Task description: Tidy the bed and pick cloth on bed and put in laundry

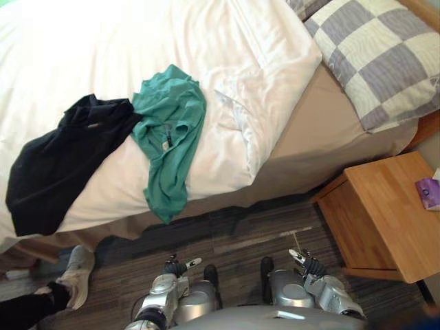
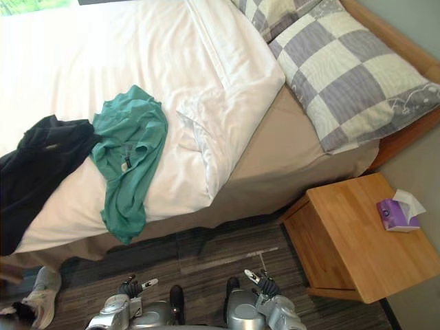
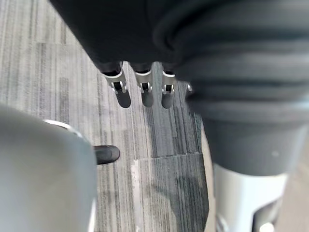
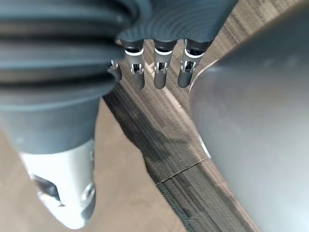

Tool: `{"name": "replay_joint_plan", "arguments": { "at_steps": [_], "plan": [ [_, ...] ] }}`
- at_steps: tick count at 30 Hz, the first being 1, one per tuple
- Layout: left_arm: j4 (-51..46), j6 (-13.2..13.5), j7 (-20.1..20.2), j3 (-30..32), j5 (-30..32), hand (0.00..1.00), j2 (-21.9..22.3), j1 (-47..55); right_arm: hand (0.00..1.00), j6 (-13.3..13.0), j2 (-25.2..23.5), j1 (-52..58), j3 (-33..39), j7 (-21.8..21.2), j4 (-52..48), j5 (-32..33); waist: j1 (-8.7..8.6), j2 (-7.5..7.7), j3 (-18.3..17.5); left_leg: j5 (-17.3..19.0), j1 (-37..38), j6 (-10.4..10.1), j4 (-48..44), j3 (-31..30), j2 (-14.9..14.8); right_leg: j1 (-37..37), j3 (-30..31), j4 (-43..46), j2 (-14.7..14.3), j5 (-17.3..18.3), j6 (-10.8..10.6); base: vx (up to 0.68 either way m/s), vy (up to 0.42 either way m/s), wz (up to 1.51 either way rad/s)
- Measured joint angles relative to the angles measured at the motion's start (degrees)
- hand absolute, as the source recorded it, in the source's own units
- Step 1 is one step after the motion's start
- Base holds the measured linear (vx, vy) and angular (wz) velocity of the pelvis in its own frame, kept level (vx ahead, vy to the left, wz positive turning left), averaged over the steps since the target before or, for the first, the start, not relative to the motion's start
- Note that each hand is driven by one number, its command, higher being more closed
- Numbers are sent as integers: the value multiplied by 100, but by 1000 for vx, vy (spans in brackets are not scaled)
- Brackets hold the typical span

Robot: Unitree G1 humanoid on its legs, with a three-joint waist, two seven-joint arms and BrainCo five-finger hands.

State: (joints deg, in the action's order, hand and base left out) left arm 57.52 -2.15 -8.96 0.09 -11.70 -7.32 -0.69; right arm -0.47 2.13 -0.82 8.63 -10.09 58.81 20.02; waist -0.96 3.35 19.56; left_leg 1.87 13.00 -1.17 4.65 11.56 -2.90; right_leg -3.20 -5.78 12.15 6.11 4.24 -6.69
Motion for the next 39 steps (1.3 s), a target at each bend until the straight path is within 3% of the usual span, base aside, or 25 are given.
{"name": "replay_joint_plan", "arguments": {
  "at_steps": [5, 6, 14, 20, 28, 29, 32, 34, 36, 39],
  "plan": [
    [0, 19, -12, -41, -8, 0, -2, 72, 0, -2, 55, 79, -103, -48, 3, -5, 32, -1, -66, -18, 207, -17, 88, 466, 119, -162, -6, 0, 112, -27, -38, 69, 109, 4],
    [121, 24, 46, -227, 115, 0, 31, 179, 0, -242, 138, 60, -585, 77, 176, -114, -121, -130, -403, -2, 206, 136, 131, 581, 338, -542, -132, -803, 201, 1, 123, 0, 0, 0],
    [123, 34, 163, -222, 108, 0, 32, 185, 0, -242, 196, 84, -578, 75, 174, -110, -137, -136, -403, 5, 151, 122, 134, 620, 281, -521, -113, -844, 167, -6, 167, -5, 1, 0],
    [112, 172, 240, -181, -167, 0, 89, 191, 0, -162, 158, 179, -210, 201, 175, -77, -116, -146, -494, 46, -126, 80, 129, 598, 226, -427, -130, -1216, 84, -117, 187, -2, 4, 2],
    [-3, 285, 271, 55, -357, 0, 105, 366, 0, -136, 104, 286, 413, 800, 10, 462, -76, -155, -580, 113, -61, 34, 78, 545, 179, -540, -314, -1280, 73, -123, 187, 129, -2, 6],
    [-38, 289, 274, 57, -365, 0, 96, 372, 0, -168, 104, 280, 469, 804, -59, 461, -77, -146, -574, 188, -111, -5, -46, 557, 169, -534, -316, -1253, 103, -105, 160, 93, 24, 8],
    [-301, 301, 317, 227, -769, 0, 17, 395, 0, -261, 199, 143, 675, 789, -257, 458, -7, -26, -481, 874, -1086, -115, -2265, 770, -139, -504, -460, -975, 187, 52, 178, 37, -21, 11],
    [-458, 373, 509, 332, -1213, 0, 23, 395, 0, -367, 518, 51, 667, 746, -455, 469, 90, -182, -318, 1080, -1657, -233, -3826, 860, -649, -664, -488, -915, 52, 138, 244, 5, -28, 2],
    [-492, 433, 560, 329, -1371, 0, 23, 404, 0, -476, 698, -31, 713, 779, -683, 573, 106, -283, -185, 1080, -1717, -233, -4063, 879, -784, -716, -485, -905, -3, 139, 246, 7, 14, 2],
    [-690, 406, 669, 325, -1339, 0, 32, 465, 0, -574, 829, -296, 943, 1025, -1034, 630, 73, -327, -97, 1079, -1690, -231, -3684, 1000, -768, -467, -455, -751, -24, 140, 247, -38, -9, -2]
  ]
}}
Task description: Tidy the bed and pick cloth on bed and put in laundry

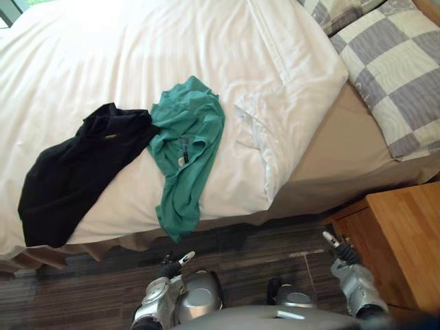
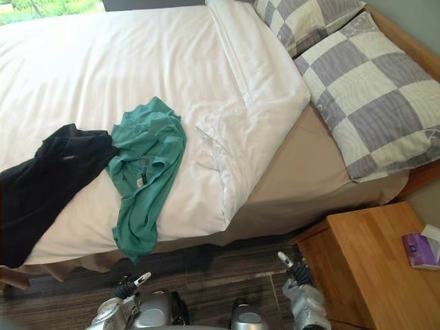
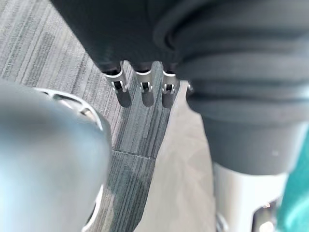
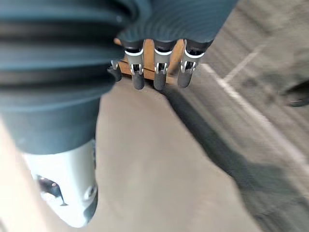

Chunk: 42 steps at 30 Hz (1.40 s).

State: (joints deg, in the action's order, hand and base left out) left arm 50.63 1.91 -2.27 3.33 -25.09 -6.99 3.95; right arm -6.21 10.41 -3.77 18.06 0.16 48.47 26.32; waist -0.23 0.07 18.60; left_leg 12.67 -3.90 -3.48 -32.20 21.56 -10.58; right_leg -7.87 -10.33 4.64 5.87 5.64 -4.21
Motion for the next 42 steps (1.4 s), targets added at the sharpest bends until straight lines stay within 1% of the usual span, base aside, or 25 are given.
{"name": "replay_joint_plan", "arguments": {
  "at_steps": [1, 2, 4, 5, 6, 8, 9, 10, 14, 16, 17, 18, 19, 21, 22, 23, 25, 26, 29, 31, 32, 33, 36, 38, 42],
  "plan": [
    [1, -55, -2, -13, 62, 0, 0, 9, 0, 42, 47, -109, 38, 246, -222, -9, -25, 8, 12, 21, 41, 37, 143, 17, 2, 126, 40, 113, -31, 1, 1, -81, -7, -9],
    [1, -67, -2, -22, 106, 0, 0, 13, 0, 50, 68, -130, 38, 291, -299, -9, -24, 10, 14, 32, 55, 56, 194, 18, -1, 157, 48, 152, -39, 5, 7, -80, 5, -15],
    [-40, -189, -31, -75, 216, 0, 7, 9, 0, 70, 226, -181, 67, 672, -738, -22, -26, 23, 14, 127, 108, 139, 369, 32, -2, 314, 96, 387, -62, 107, 40, -91, 20, -10],
    [-115, -266, -54, -108, 216, 0, 7, 2, 0, 70, 356, -278, 138, 901, -976, -46, -53, 21, 15, 271, 104, 202, 466, 40, -2, 468, 107, 583, -73, 232, 70, -139, 45, 2],
    [-128, -305, -67, -114, 206, 0, 0, -49, 0, 60, 545, -408, 204, 1131, -1190, -127, -75, 11, 25, 506, 110, 356, 662, 46, -4, 679, 101, 833, -105, 336, 61, -146, 57, 4],
    [-131, -358, -73, -107, 208, 0, -99, -73, 0, 23, 634, -605, 221, 1490, -1540, -600, -23, 187, 110, 470, 98, 393, 675, 117, 45, 813, 148, 1008, -39, 381, 70, -162, 49, -7],
    [-136, -401, -73, -99, 204, 0, -124, -75, 0, -10, 697, -781, 209, 1613, -1863, -865, -43, 249, 116, 475, 69, 382, 694, 145, 81, 878, 151, 1039, 1, 366, 52, -162, 49, -12],
    [-131, -427, -74, -105, 208, 0, -142, -66, 0, -47, 860, -917, 149, 1638, -2094, -1036, -40, 257, 119, 461, 28, 402, 710, 152, 118, 925, 156, 1033, 39, 334, 27, -118, 64, -5],
    [-96, -444, -61, -97, 215, 0, -151, -97, 0, -30, 1408, -1751, -279, 1530, -2439, -1663, -31, 251, 122, 401, -125, 490, 780, 144, 201, 978, 129, 884, 87, 190, 69, -39, 63, 4],
    [-83, -495, -60, -96, 254, 0, -147, -128, 0, 81, 1763, -2472, -782, 1308, -2486, -1939, -6, 253, 136, 351, -204, 570, 767, 73, 251, 1064, 32, 951, 146, 170, 40, 30, 24, 21],
    [-79, -500, -59, -97, 329, 0, -144, -165, 0, 148, 1891, -2763, -960, 1202, -2463, -2056, 15, 242, 159, 328, -246, 588, 737, 28, 274, 1133, 0, 1086, 182, 215, 61, 35, -1, 23],
    [-58, -500, -59, -102, 373, 0, -133, -246, 0, 188, 2014, -3120, -1160, 1106, -2397, -2199, 98, 227, 191, 307, -292, 612, 703, -14, 300, 1254, -10, 1333, 237, 289, 75, 73, -22, 32],
    [-31, -500, -59, -114, 387, 0, -132, -289, 0, 225, 2008, -3479, -1358, 1035, -2263, -2348, 136, 191, 222, 280, -319, 645, 703, -103, 317, 1296, -80, 1464, 256, 313, 86, 76, -33, 36],
    [-32, -502, -60, -119, 434, 0, -144, -311, 0, 245, 2008, -3764, -1599, 944, -2125, -2472, 130, 153, 295, 267, -311, 660, 710, -256, 327, 1218, -184, 1508, 253, 304, 98, 66, -39, 46],
    [-34, -503, -60, -135, 445, 0, -191, -334, 0, 274, 2009, -4042, -1864, 879, -2030, -2613, 134, 127, 383, 259, -315, 645, 713, -414, 306, 1163, -180, 1528, 209, 251, 181, 53, -32, 44],
    [-34, -505, -60, -164, 445, 0, -232, -350, 0, 300, 2009, -4157, -1978, 865, -2012, -2687, 139, 133, 421, 250, -323, 631, 711, -469, 299, 1141, -171, 1508, 182, 227, 198, 57, -31, 39],
    [28, -545, -64, -230, 446, 0, -378, -442, 0, 400, 2010, -4635, -2316, 815, -2018, -2774, 258, 138, 506, 216, -432, 591, 714, -536, 249, 1142, -165, 1317, 81, 110, 240, 25, -13, 10],
    [24, -551, -66, -227, 443, 0, -388, -465, 0, 424, 2010, -4765, -2334, 787, -2020, -2786, 289, 148, 536, 202, -467, 591, 714, -537, 252, 1135, -167, 1234, 76, 95, 232, 5, -5, 9],
    [16, -550, -70, -219, 426, 0, -385, -508, 0, 597, 2043, -5339, -2489, 715, -2037, -3033, 322, 92, 629, 146, -708, 611, 700, -645, 314, 1146, -232, 958, 89, 51, 174, 1, 8, 23],
    [16, -555, -70, -227, 418, 0, -359, -539, 0, 766, 2220, -5594, -2824, 628, -2042, -3250, 372, 39, 685, 84, -793, 611, 715, -690, 375, 1152, -335, 862, 123, 47, 166, 3, 3, 24],
    [18, -554, -70, -246, 417, 0, -333, -551, 0, 954, 2255, -5751, -2959, 579, -2033, -3406, 408, -3, 708, 54, -872, 605, 715, -733, 398, 1179, -378, 819, 123, 47, 164, -13, -17, 25],
    [17, -553, -72, -276, 413, 0, -327, -573, 0, 1068, 2285, -5888, -3088, 530, -2026, -3459, 432, -41, 729, -5, -989, 589, 725, -788, 418, 1259, -473, 819, 132, 47, 163, -30, -35, 28],
    [30, -558, -77, -287, 383, 0, -272, -664, 0, 1365, 2400, -6103, -3306, 408, -1961, -3650, 510, -154, 867, -162, -1154, 546, 820, -861, 454, 1396, -597, 839, 184, 47, 163, -39, -47, 26],
    [32, -564, -77, -307, 386, 0, -247, -703, 0, 1503, 2420, -6127, -3384, 383, -1906, -3681, 570, -203, 892, -232, -1280, 527, 848, -889, 454, 1553, -623, 907, 187, 58, 172, -59, -43, 8],
    [38, -628, -71, -331, 446, 0, -235, -839, 0, 1785, 2459, -6189, -3472, 325, -1466, -3888, 595, -286, 936, -438, -1620, 530, 940, -948, 472, 2009, -680, 1176, 234, 94, 225, -79, -61, 9]
  ]
}}
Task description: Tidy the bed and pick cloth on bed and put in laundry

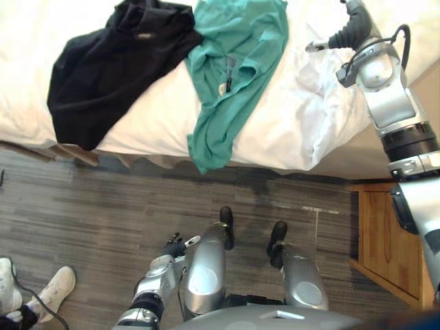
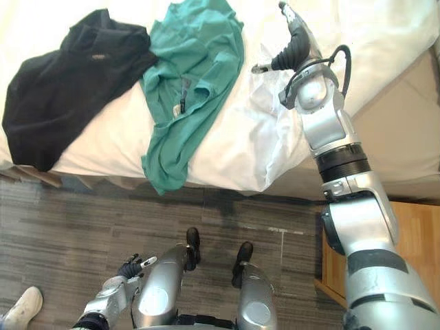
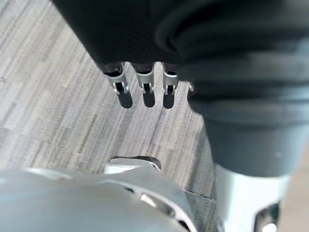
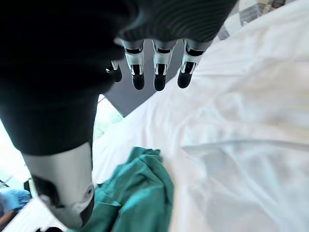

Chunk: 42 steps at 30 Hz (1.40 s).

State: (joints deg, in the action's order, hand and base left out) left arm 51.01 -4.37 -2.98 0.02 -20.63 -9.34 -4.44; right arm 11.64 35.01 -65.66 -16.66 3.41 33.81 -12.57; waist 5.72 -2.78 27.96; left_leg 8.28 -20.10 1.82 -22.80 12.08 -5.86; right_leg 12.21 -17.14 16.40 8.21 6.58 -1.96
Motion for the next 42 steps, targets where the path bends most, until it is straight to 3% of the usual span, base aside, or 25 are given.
{"name": "replay_joint_plan", "arguments": {
  "at_steps": [3, 10, 15, 16, 24, 29, 34, 37, 42],
  "plan": [
    [20, -36, 12, -101, 1, 0, 21, -148, 0, 118, 225, -260, -186, -11, 345, -38, 11, -120, 62, -137, -219, 26, 66, -10, 35, 307, -45, 196, 63, 31, 31, -92, -35, 8],
    [23, -54, 49, -354, -31, 0, 141, -440, 0, 296, 954, -951, -421, -89, 750, -1592, 100, -475, 171, -518, -923, 84, 189, -15, 116, 1261, -83, 659, 214, 70, 80, -97, -33, 8],
    [21, -141, 12, -686, -154, 0, 140, -650, 0, 486, 1314, -1371, -758, -219, 690, -1761, 175, -668, 182, -852, -1402, 81, 478, 3, 181, 1985, -73, 885, 304, 44, 152, -61, -50, 7],
    [21, -140, 12, -697, -215, 0, 144, -666, 100, 516, 1340, -1406, -774, -219, 652, -1761, 184, -686, 180, -876, -1460, 82, 487, 3, 182, 2056, -72, 906, 307, 46, 160, -45, -51, 4],
    [-25, -75, 3, -815, -560, 0, 165, -719, 100, 1049, 1489, -1531, -928, -66, -308, -1675, 285, -702, 169, -1254, -1735, -63, 1047, 162, 189, 2743, -22, 1109, 360, 105, 286, -32, -65, 1],
    [-96, 251, 31, -851, -755, 0, 243, -712, 100, 1026, 1518, -1289, -567, 605, -463, -681, 262, -706, 166, -1497, -1591, -66, 1418, 182, 204, 2730, -113, 1109, 379, 116, 333, -5, -58, 10],
    [-154, 377, 183, -913, -742, 0, 428, -642, 100, 407, 1379, -472, 154, 1267, -433, 857, 127, -704, 163, -1522, -1109, -63, 1605, 237, 260, 2305, -114, 1045, 402, 121, 323, 42, -30, -5],
    [-150, 381, 161, -910, -736, 0, 411, -498, 100, -69, 1270, -57, 587, 1463, -302, 1485, 18, -707, 155, -1522, -866, -63, 1695, 251, 298, 2085, -112, 975, 416, 119, 304, 44, 1, -4],
    [-119, 399, 2, -888, -689, 0, 398, -315, 100, -630, 1202, 641, 1502, 1726, -242, 2206, -57, -703, 150, -1522, -515, -60, 1793, 267, 327, 1719, -108, 841, 407, 103, 251, 11, 6, -1]
  ]
}}
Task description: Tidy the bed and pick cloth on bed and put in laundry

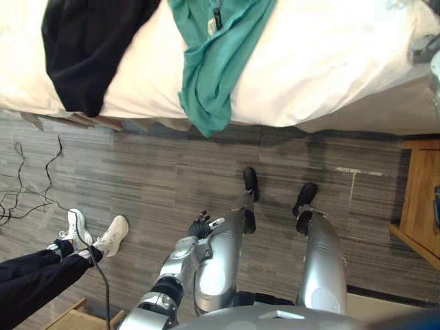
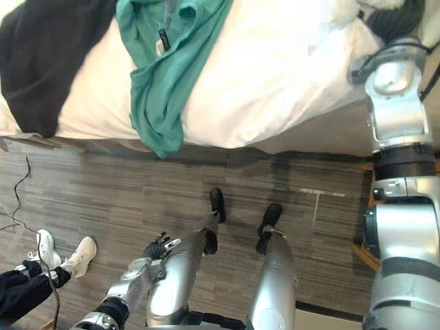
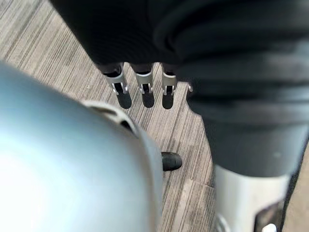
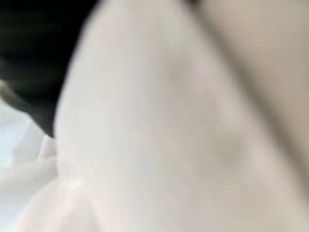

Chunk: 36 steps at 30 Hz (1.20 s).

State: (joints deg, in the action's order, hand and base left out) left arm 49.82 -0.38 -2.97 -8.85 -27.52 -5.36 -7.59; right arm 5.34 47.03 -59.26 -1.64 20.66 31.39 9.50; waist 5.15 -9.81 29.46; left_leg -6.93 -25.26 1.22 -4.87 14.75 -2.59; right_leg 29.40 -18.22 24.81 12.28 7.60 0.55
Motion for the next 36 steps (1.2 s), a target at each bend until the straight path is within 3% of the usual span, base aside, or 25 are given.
{"name": "replay_joint_plan", "arguments": {
  "at_steps": [7, 8, 16, 22, 26, 29, 31, 33, 36],
  "plan": [
    [127, 77, -191, 55, -5, 0, 13, 122, 100, -480, -787, 1145, 1248, 431, -361, 239, -279, 41, -19, 15, 460, 29, 147, 198, 61, -256, 234, 20, 16, 22, -78, 13, 21, -16],
    [128, 110, -200, 79, -4, 0, 32, 153, 0, -620, -1014, 1442, 1463, 494, -477, 405, -329, 45, -24, 15, 587, 29, 204, 235, 73, -331, 285, 19, 13, 32, -93, 20, 9, -20],
    [387, 354, -219, 275, 6, 0, 111, 227, 0, -1443, -2444, 2788, 2149, 990, -641, 826, -577, 160, -62, 39, 1300, -9, 494, 388, 111, -843, 448, 7, -21, 142, -172, 25, -4, -13],
    [565, 431, -236, 336, 3, 0, 51, 241, 0, -1725, -3084, 3246, 2371, 1336, -652, 1245, -631, 356, -88, 61, 1783, -39, 725, 418, 98, -1332, 475, -280, -131, 138, -187, 75, -13, -7],
    [579, 464, -235, 496, 4, 0, 1, 368, 0, -1816, -3458, 3489, 2489, 1514, -504, 1541, -709, 524, -80, 103, 2127, -96, 890, 427, 89, -1725, 464, -535, -206, 109, -226, 131, 18, -6],
    [575, 474, -236, 526, 8, 0, -67, 492, 0, -1794, -3802, 3965, 3097, 1962, -260, 1917, -735, 619, -93, 211, 2302, -126, 900, 448, 88, -1986, 453, -735, -230, 87, -261, 126, 34, -5],
    [571, 472, -240, 571, 11, 0, -68, 583, 0, -1767, -3808, 4316, 3396, 2201, -222, 2074, -767, 627, -88, 247, 2421, -129, 957, 505, 102, -2106, 465, -842, -235, 64, -298, 108, 45, -12],
    [568, 442, -247, 717, 24, 0, -72, 728, 0, -1758, -3794, 4587, 3836, 2440, -253, 2095, -905, 665, -72, 293, 2649, -153, 1027, 530, 113, -2362, 465, -988, -250, 44, -332, 96, 36, -10],
    [540, 402, -240, 740, 122, 0, -94, 771, 0, -1758, -3766, 4746, 4127, 2464, -352, 2071, -917, 734, -110, 367, 2768, -180, 1040, 564, 83, -2541, 486, -1095, -301, 35, -342, 32, 4, -9]
  ]
}}
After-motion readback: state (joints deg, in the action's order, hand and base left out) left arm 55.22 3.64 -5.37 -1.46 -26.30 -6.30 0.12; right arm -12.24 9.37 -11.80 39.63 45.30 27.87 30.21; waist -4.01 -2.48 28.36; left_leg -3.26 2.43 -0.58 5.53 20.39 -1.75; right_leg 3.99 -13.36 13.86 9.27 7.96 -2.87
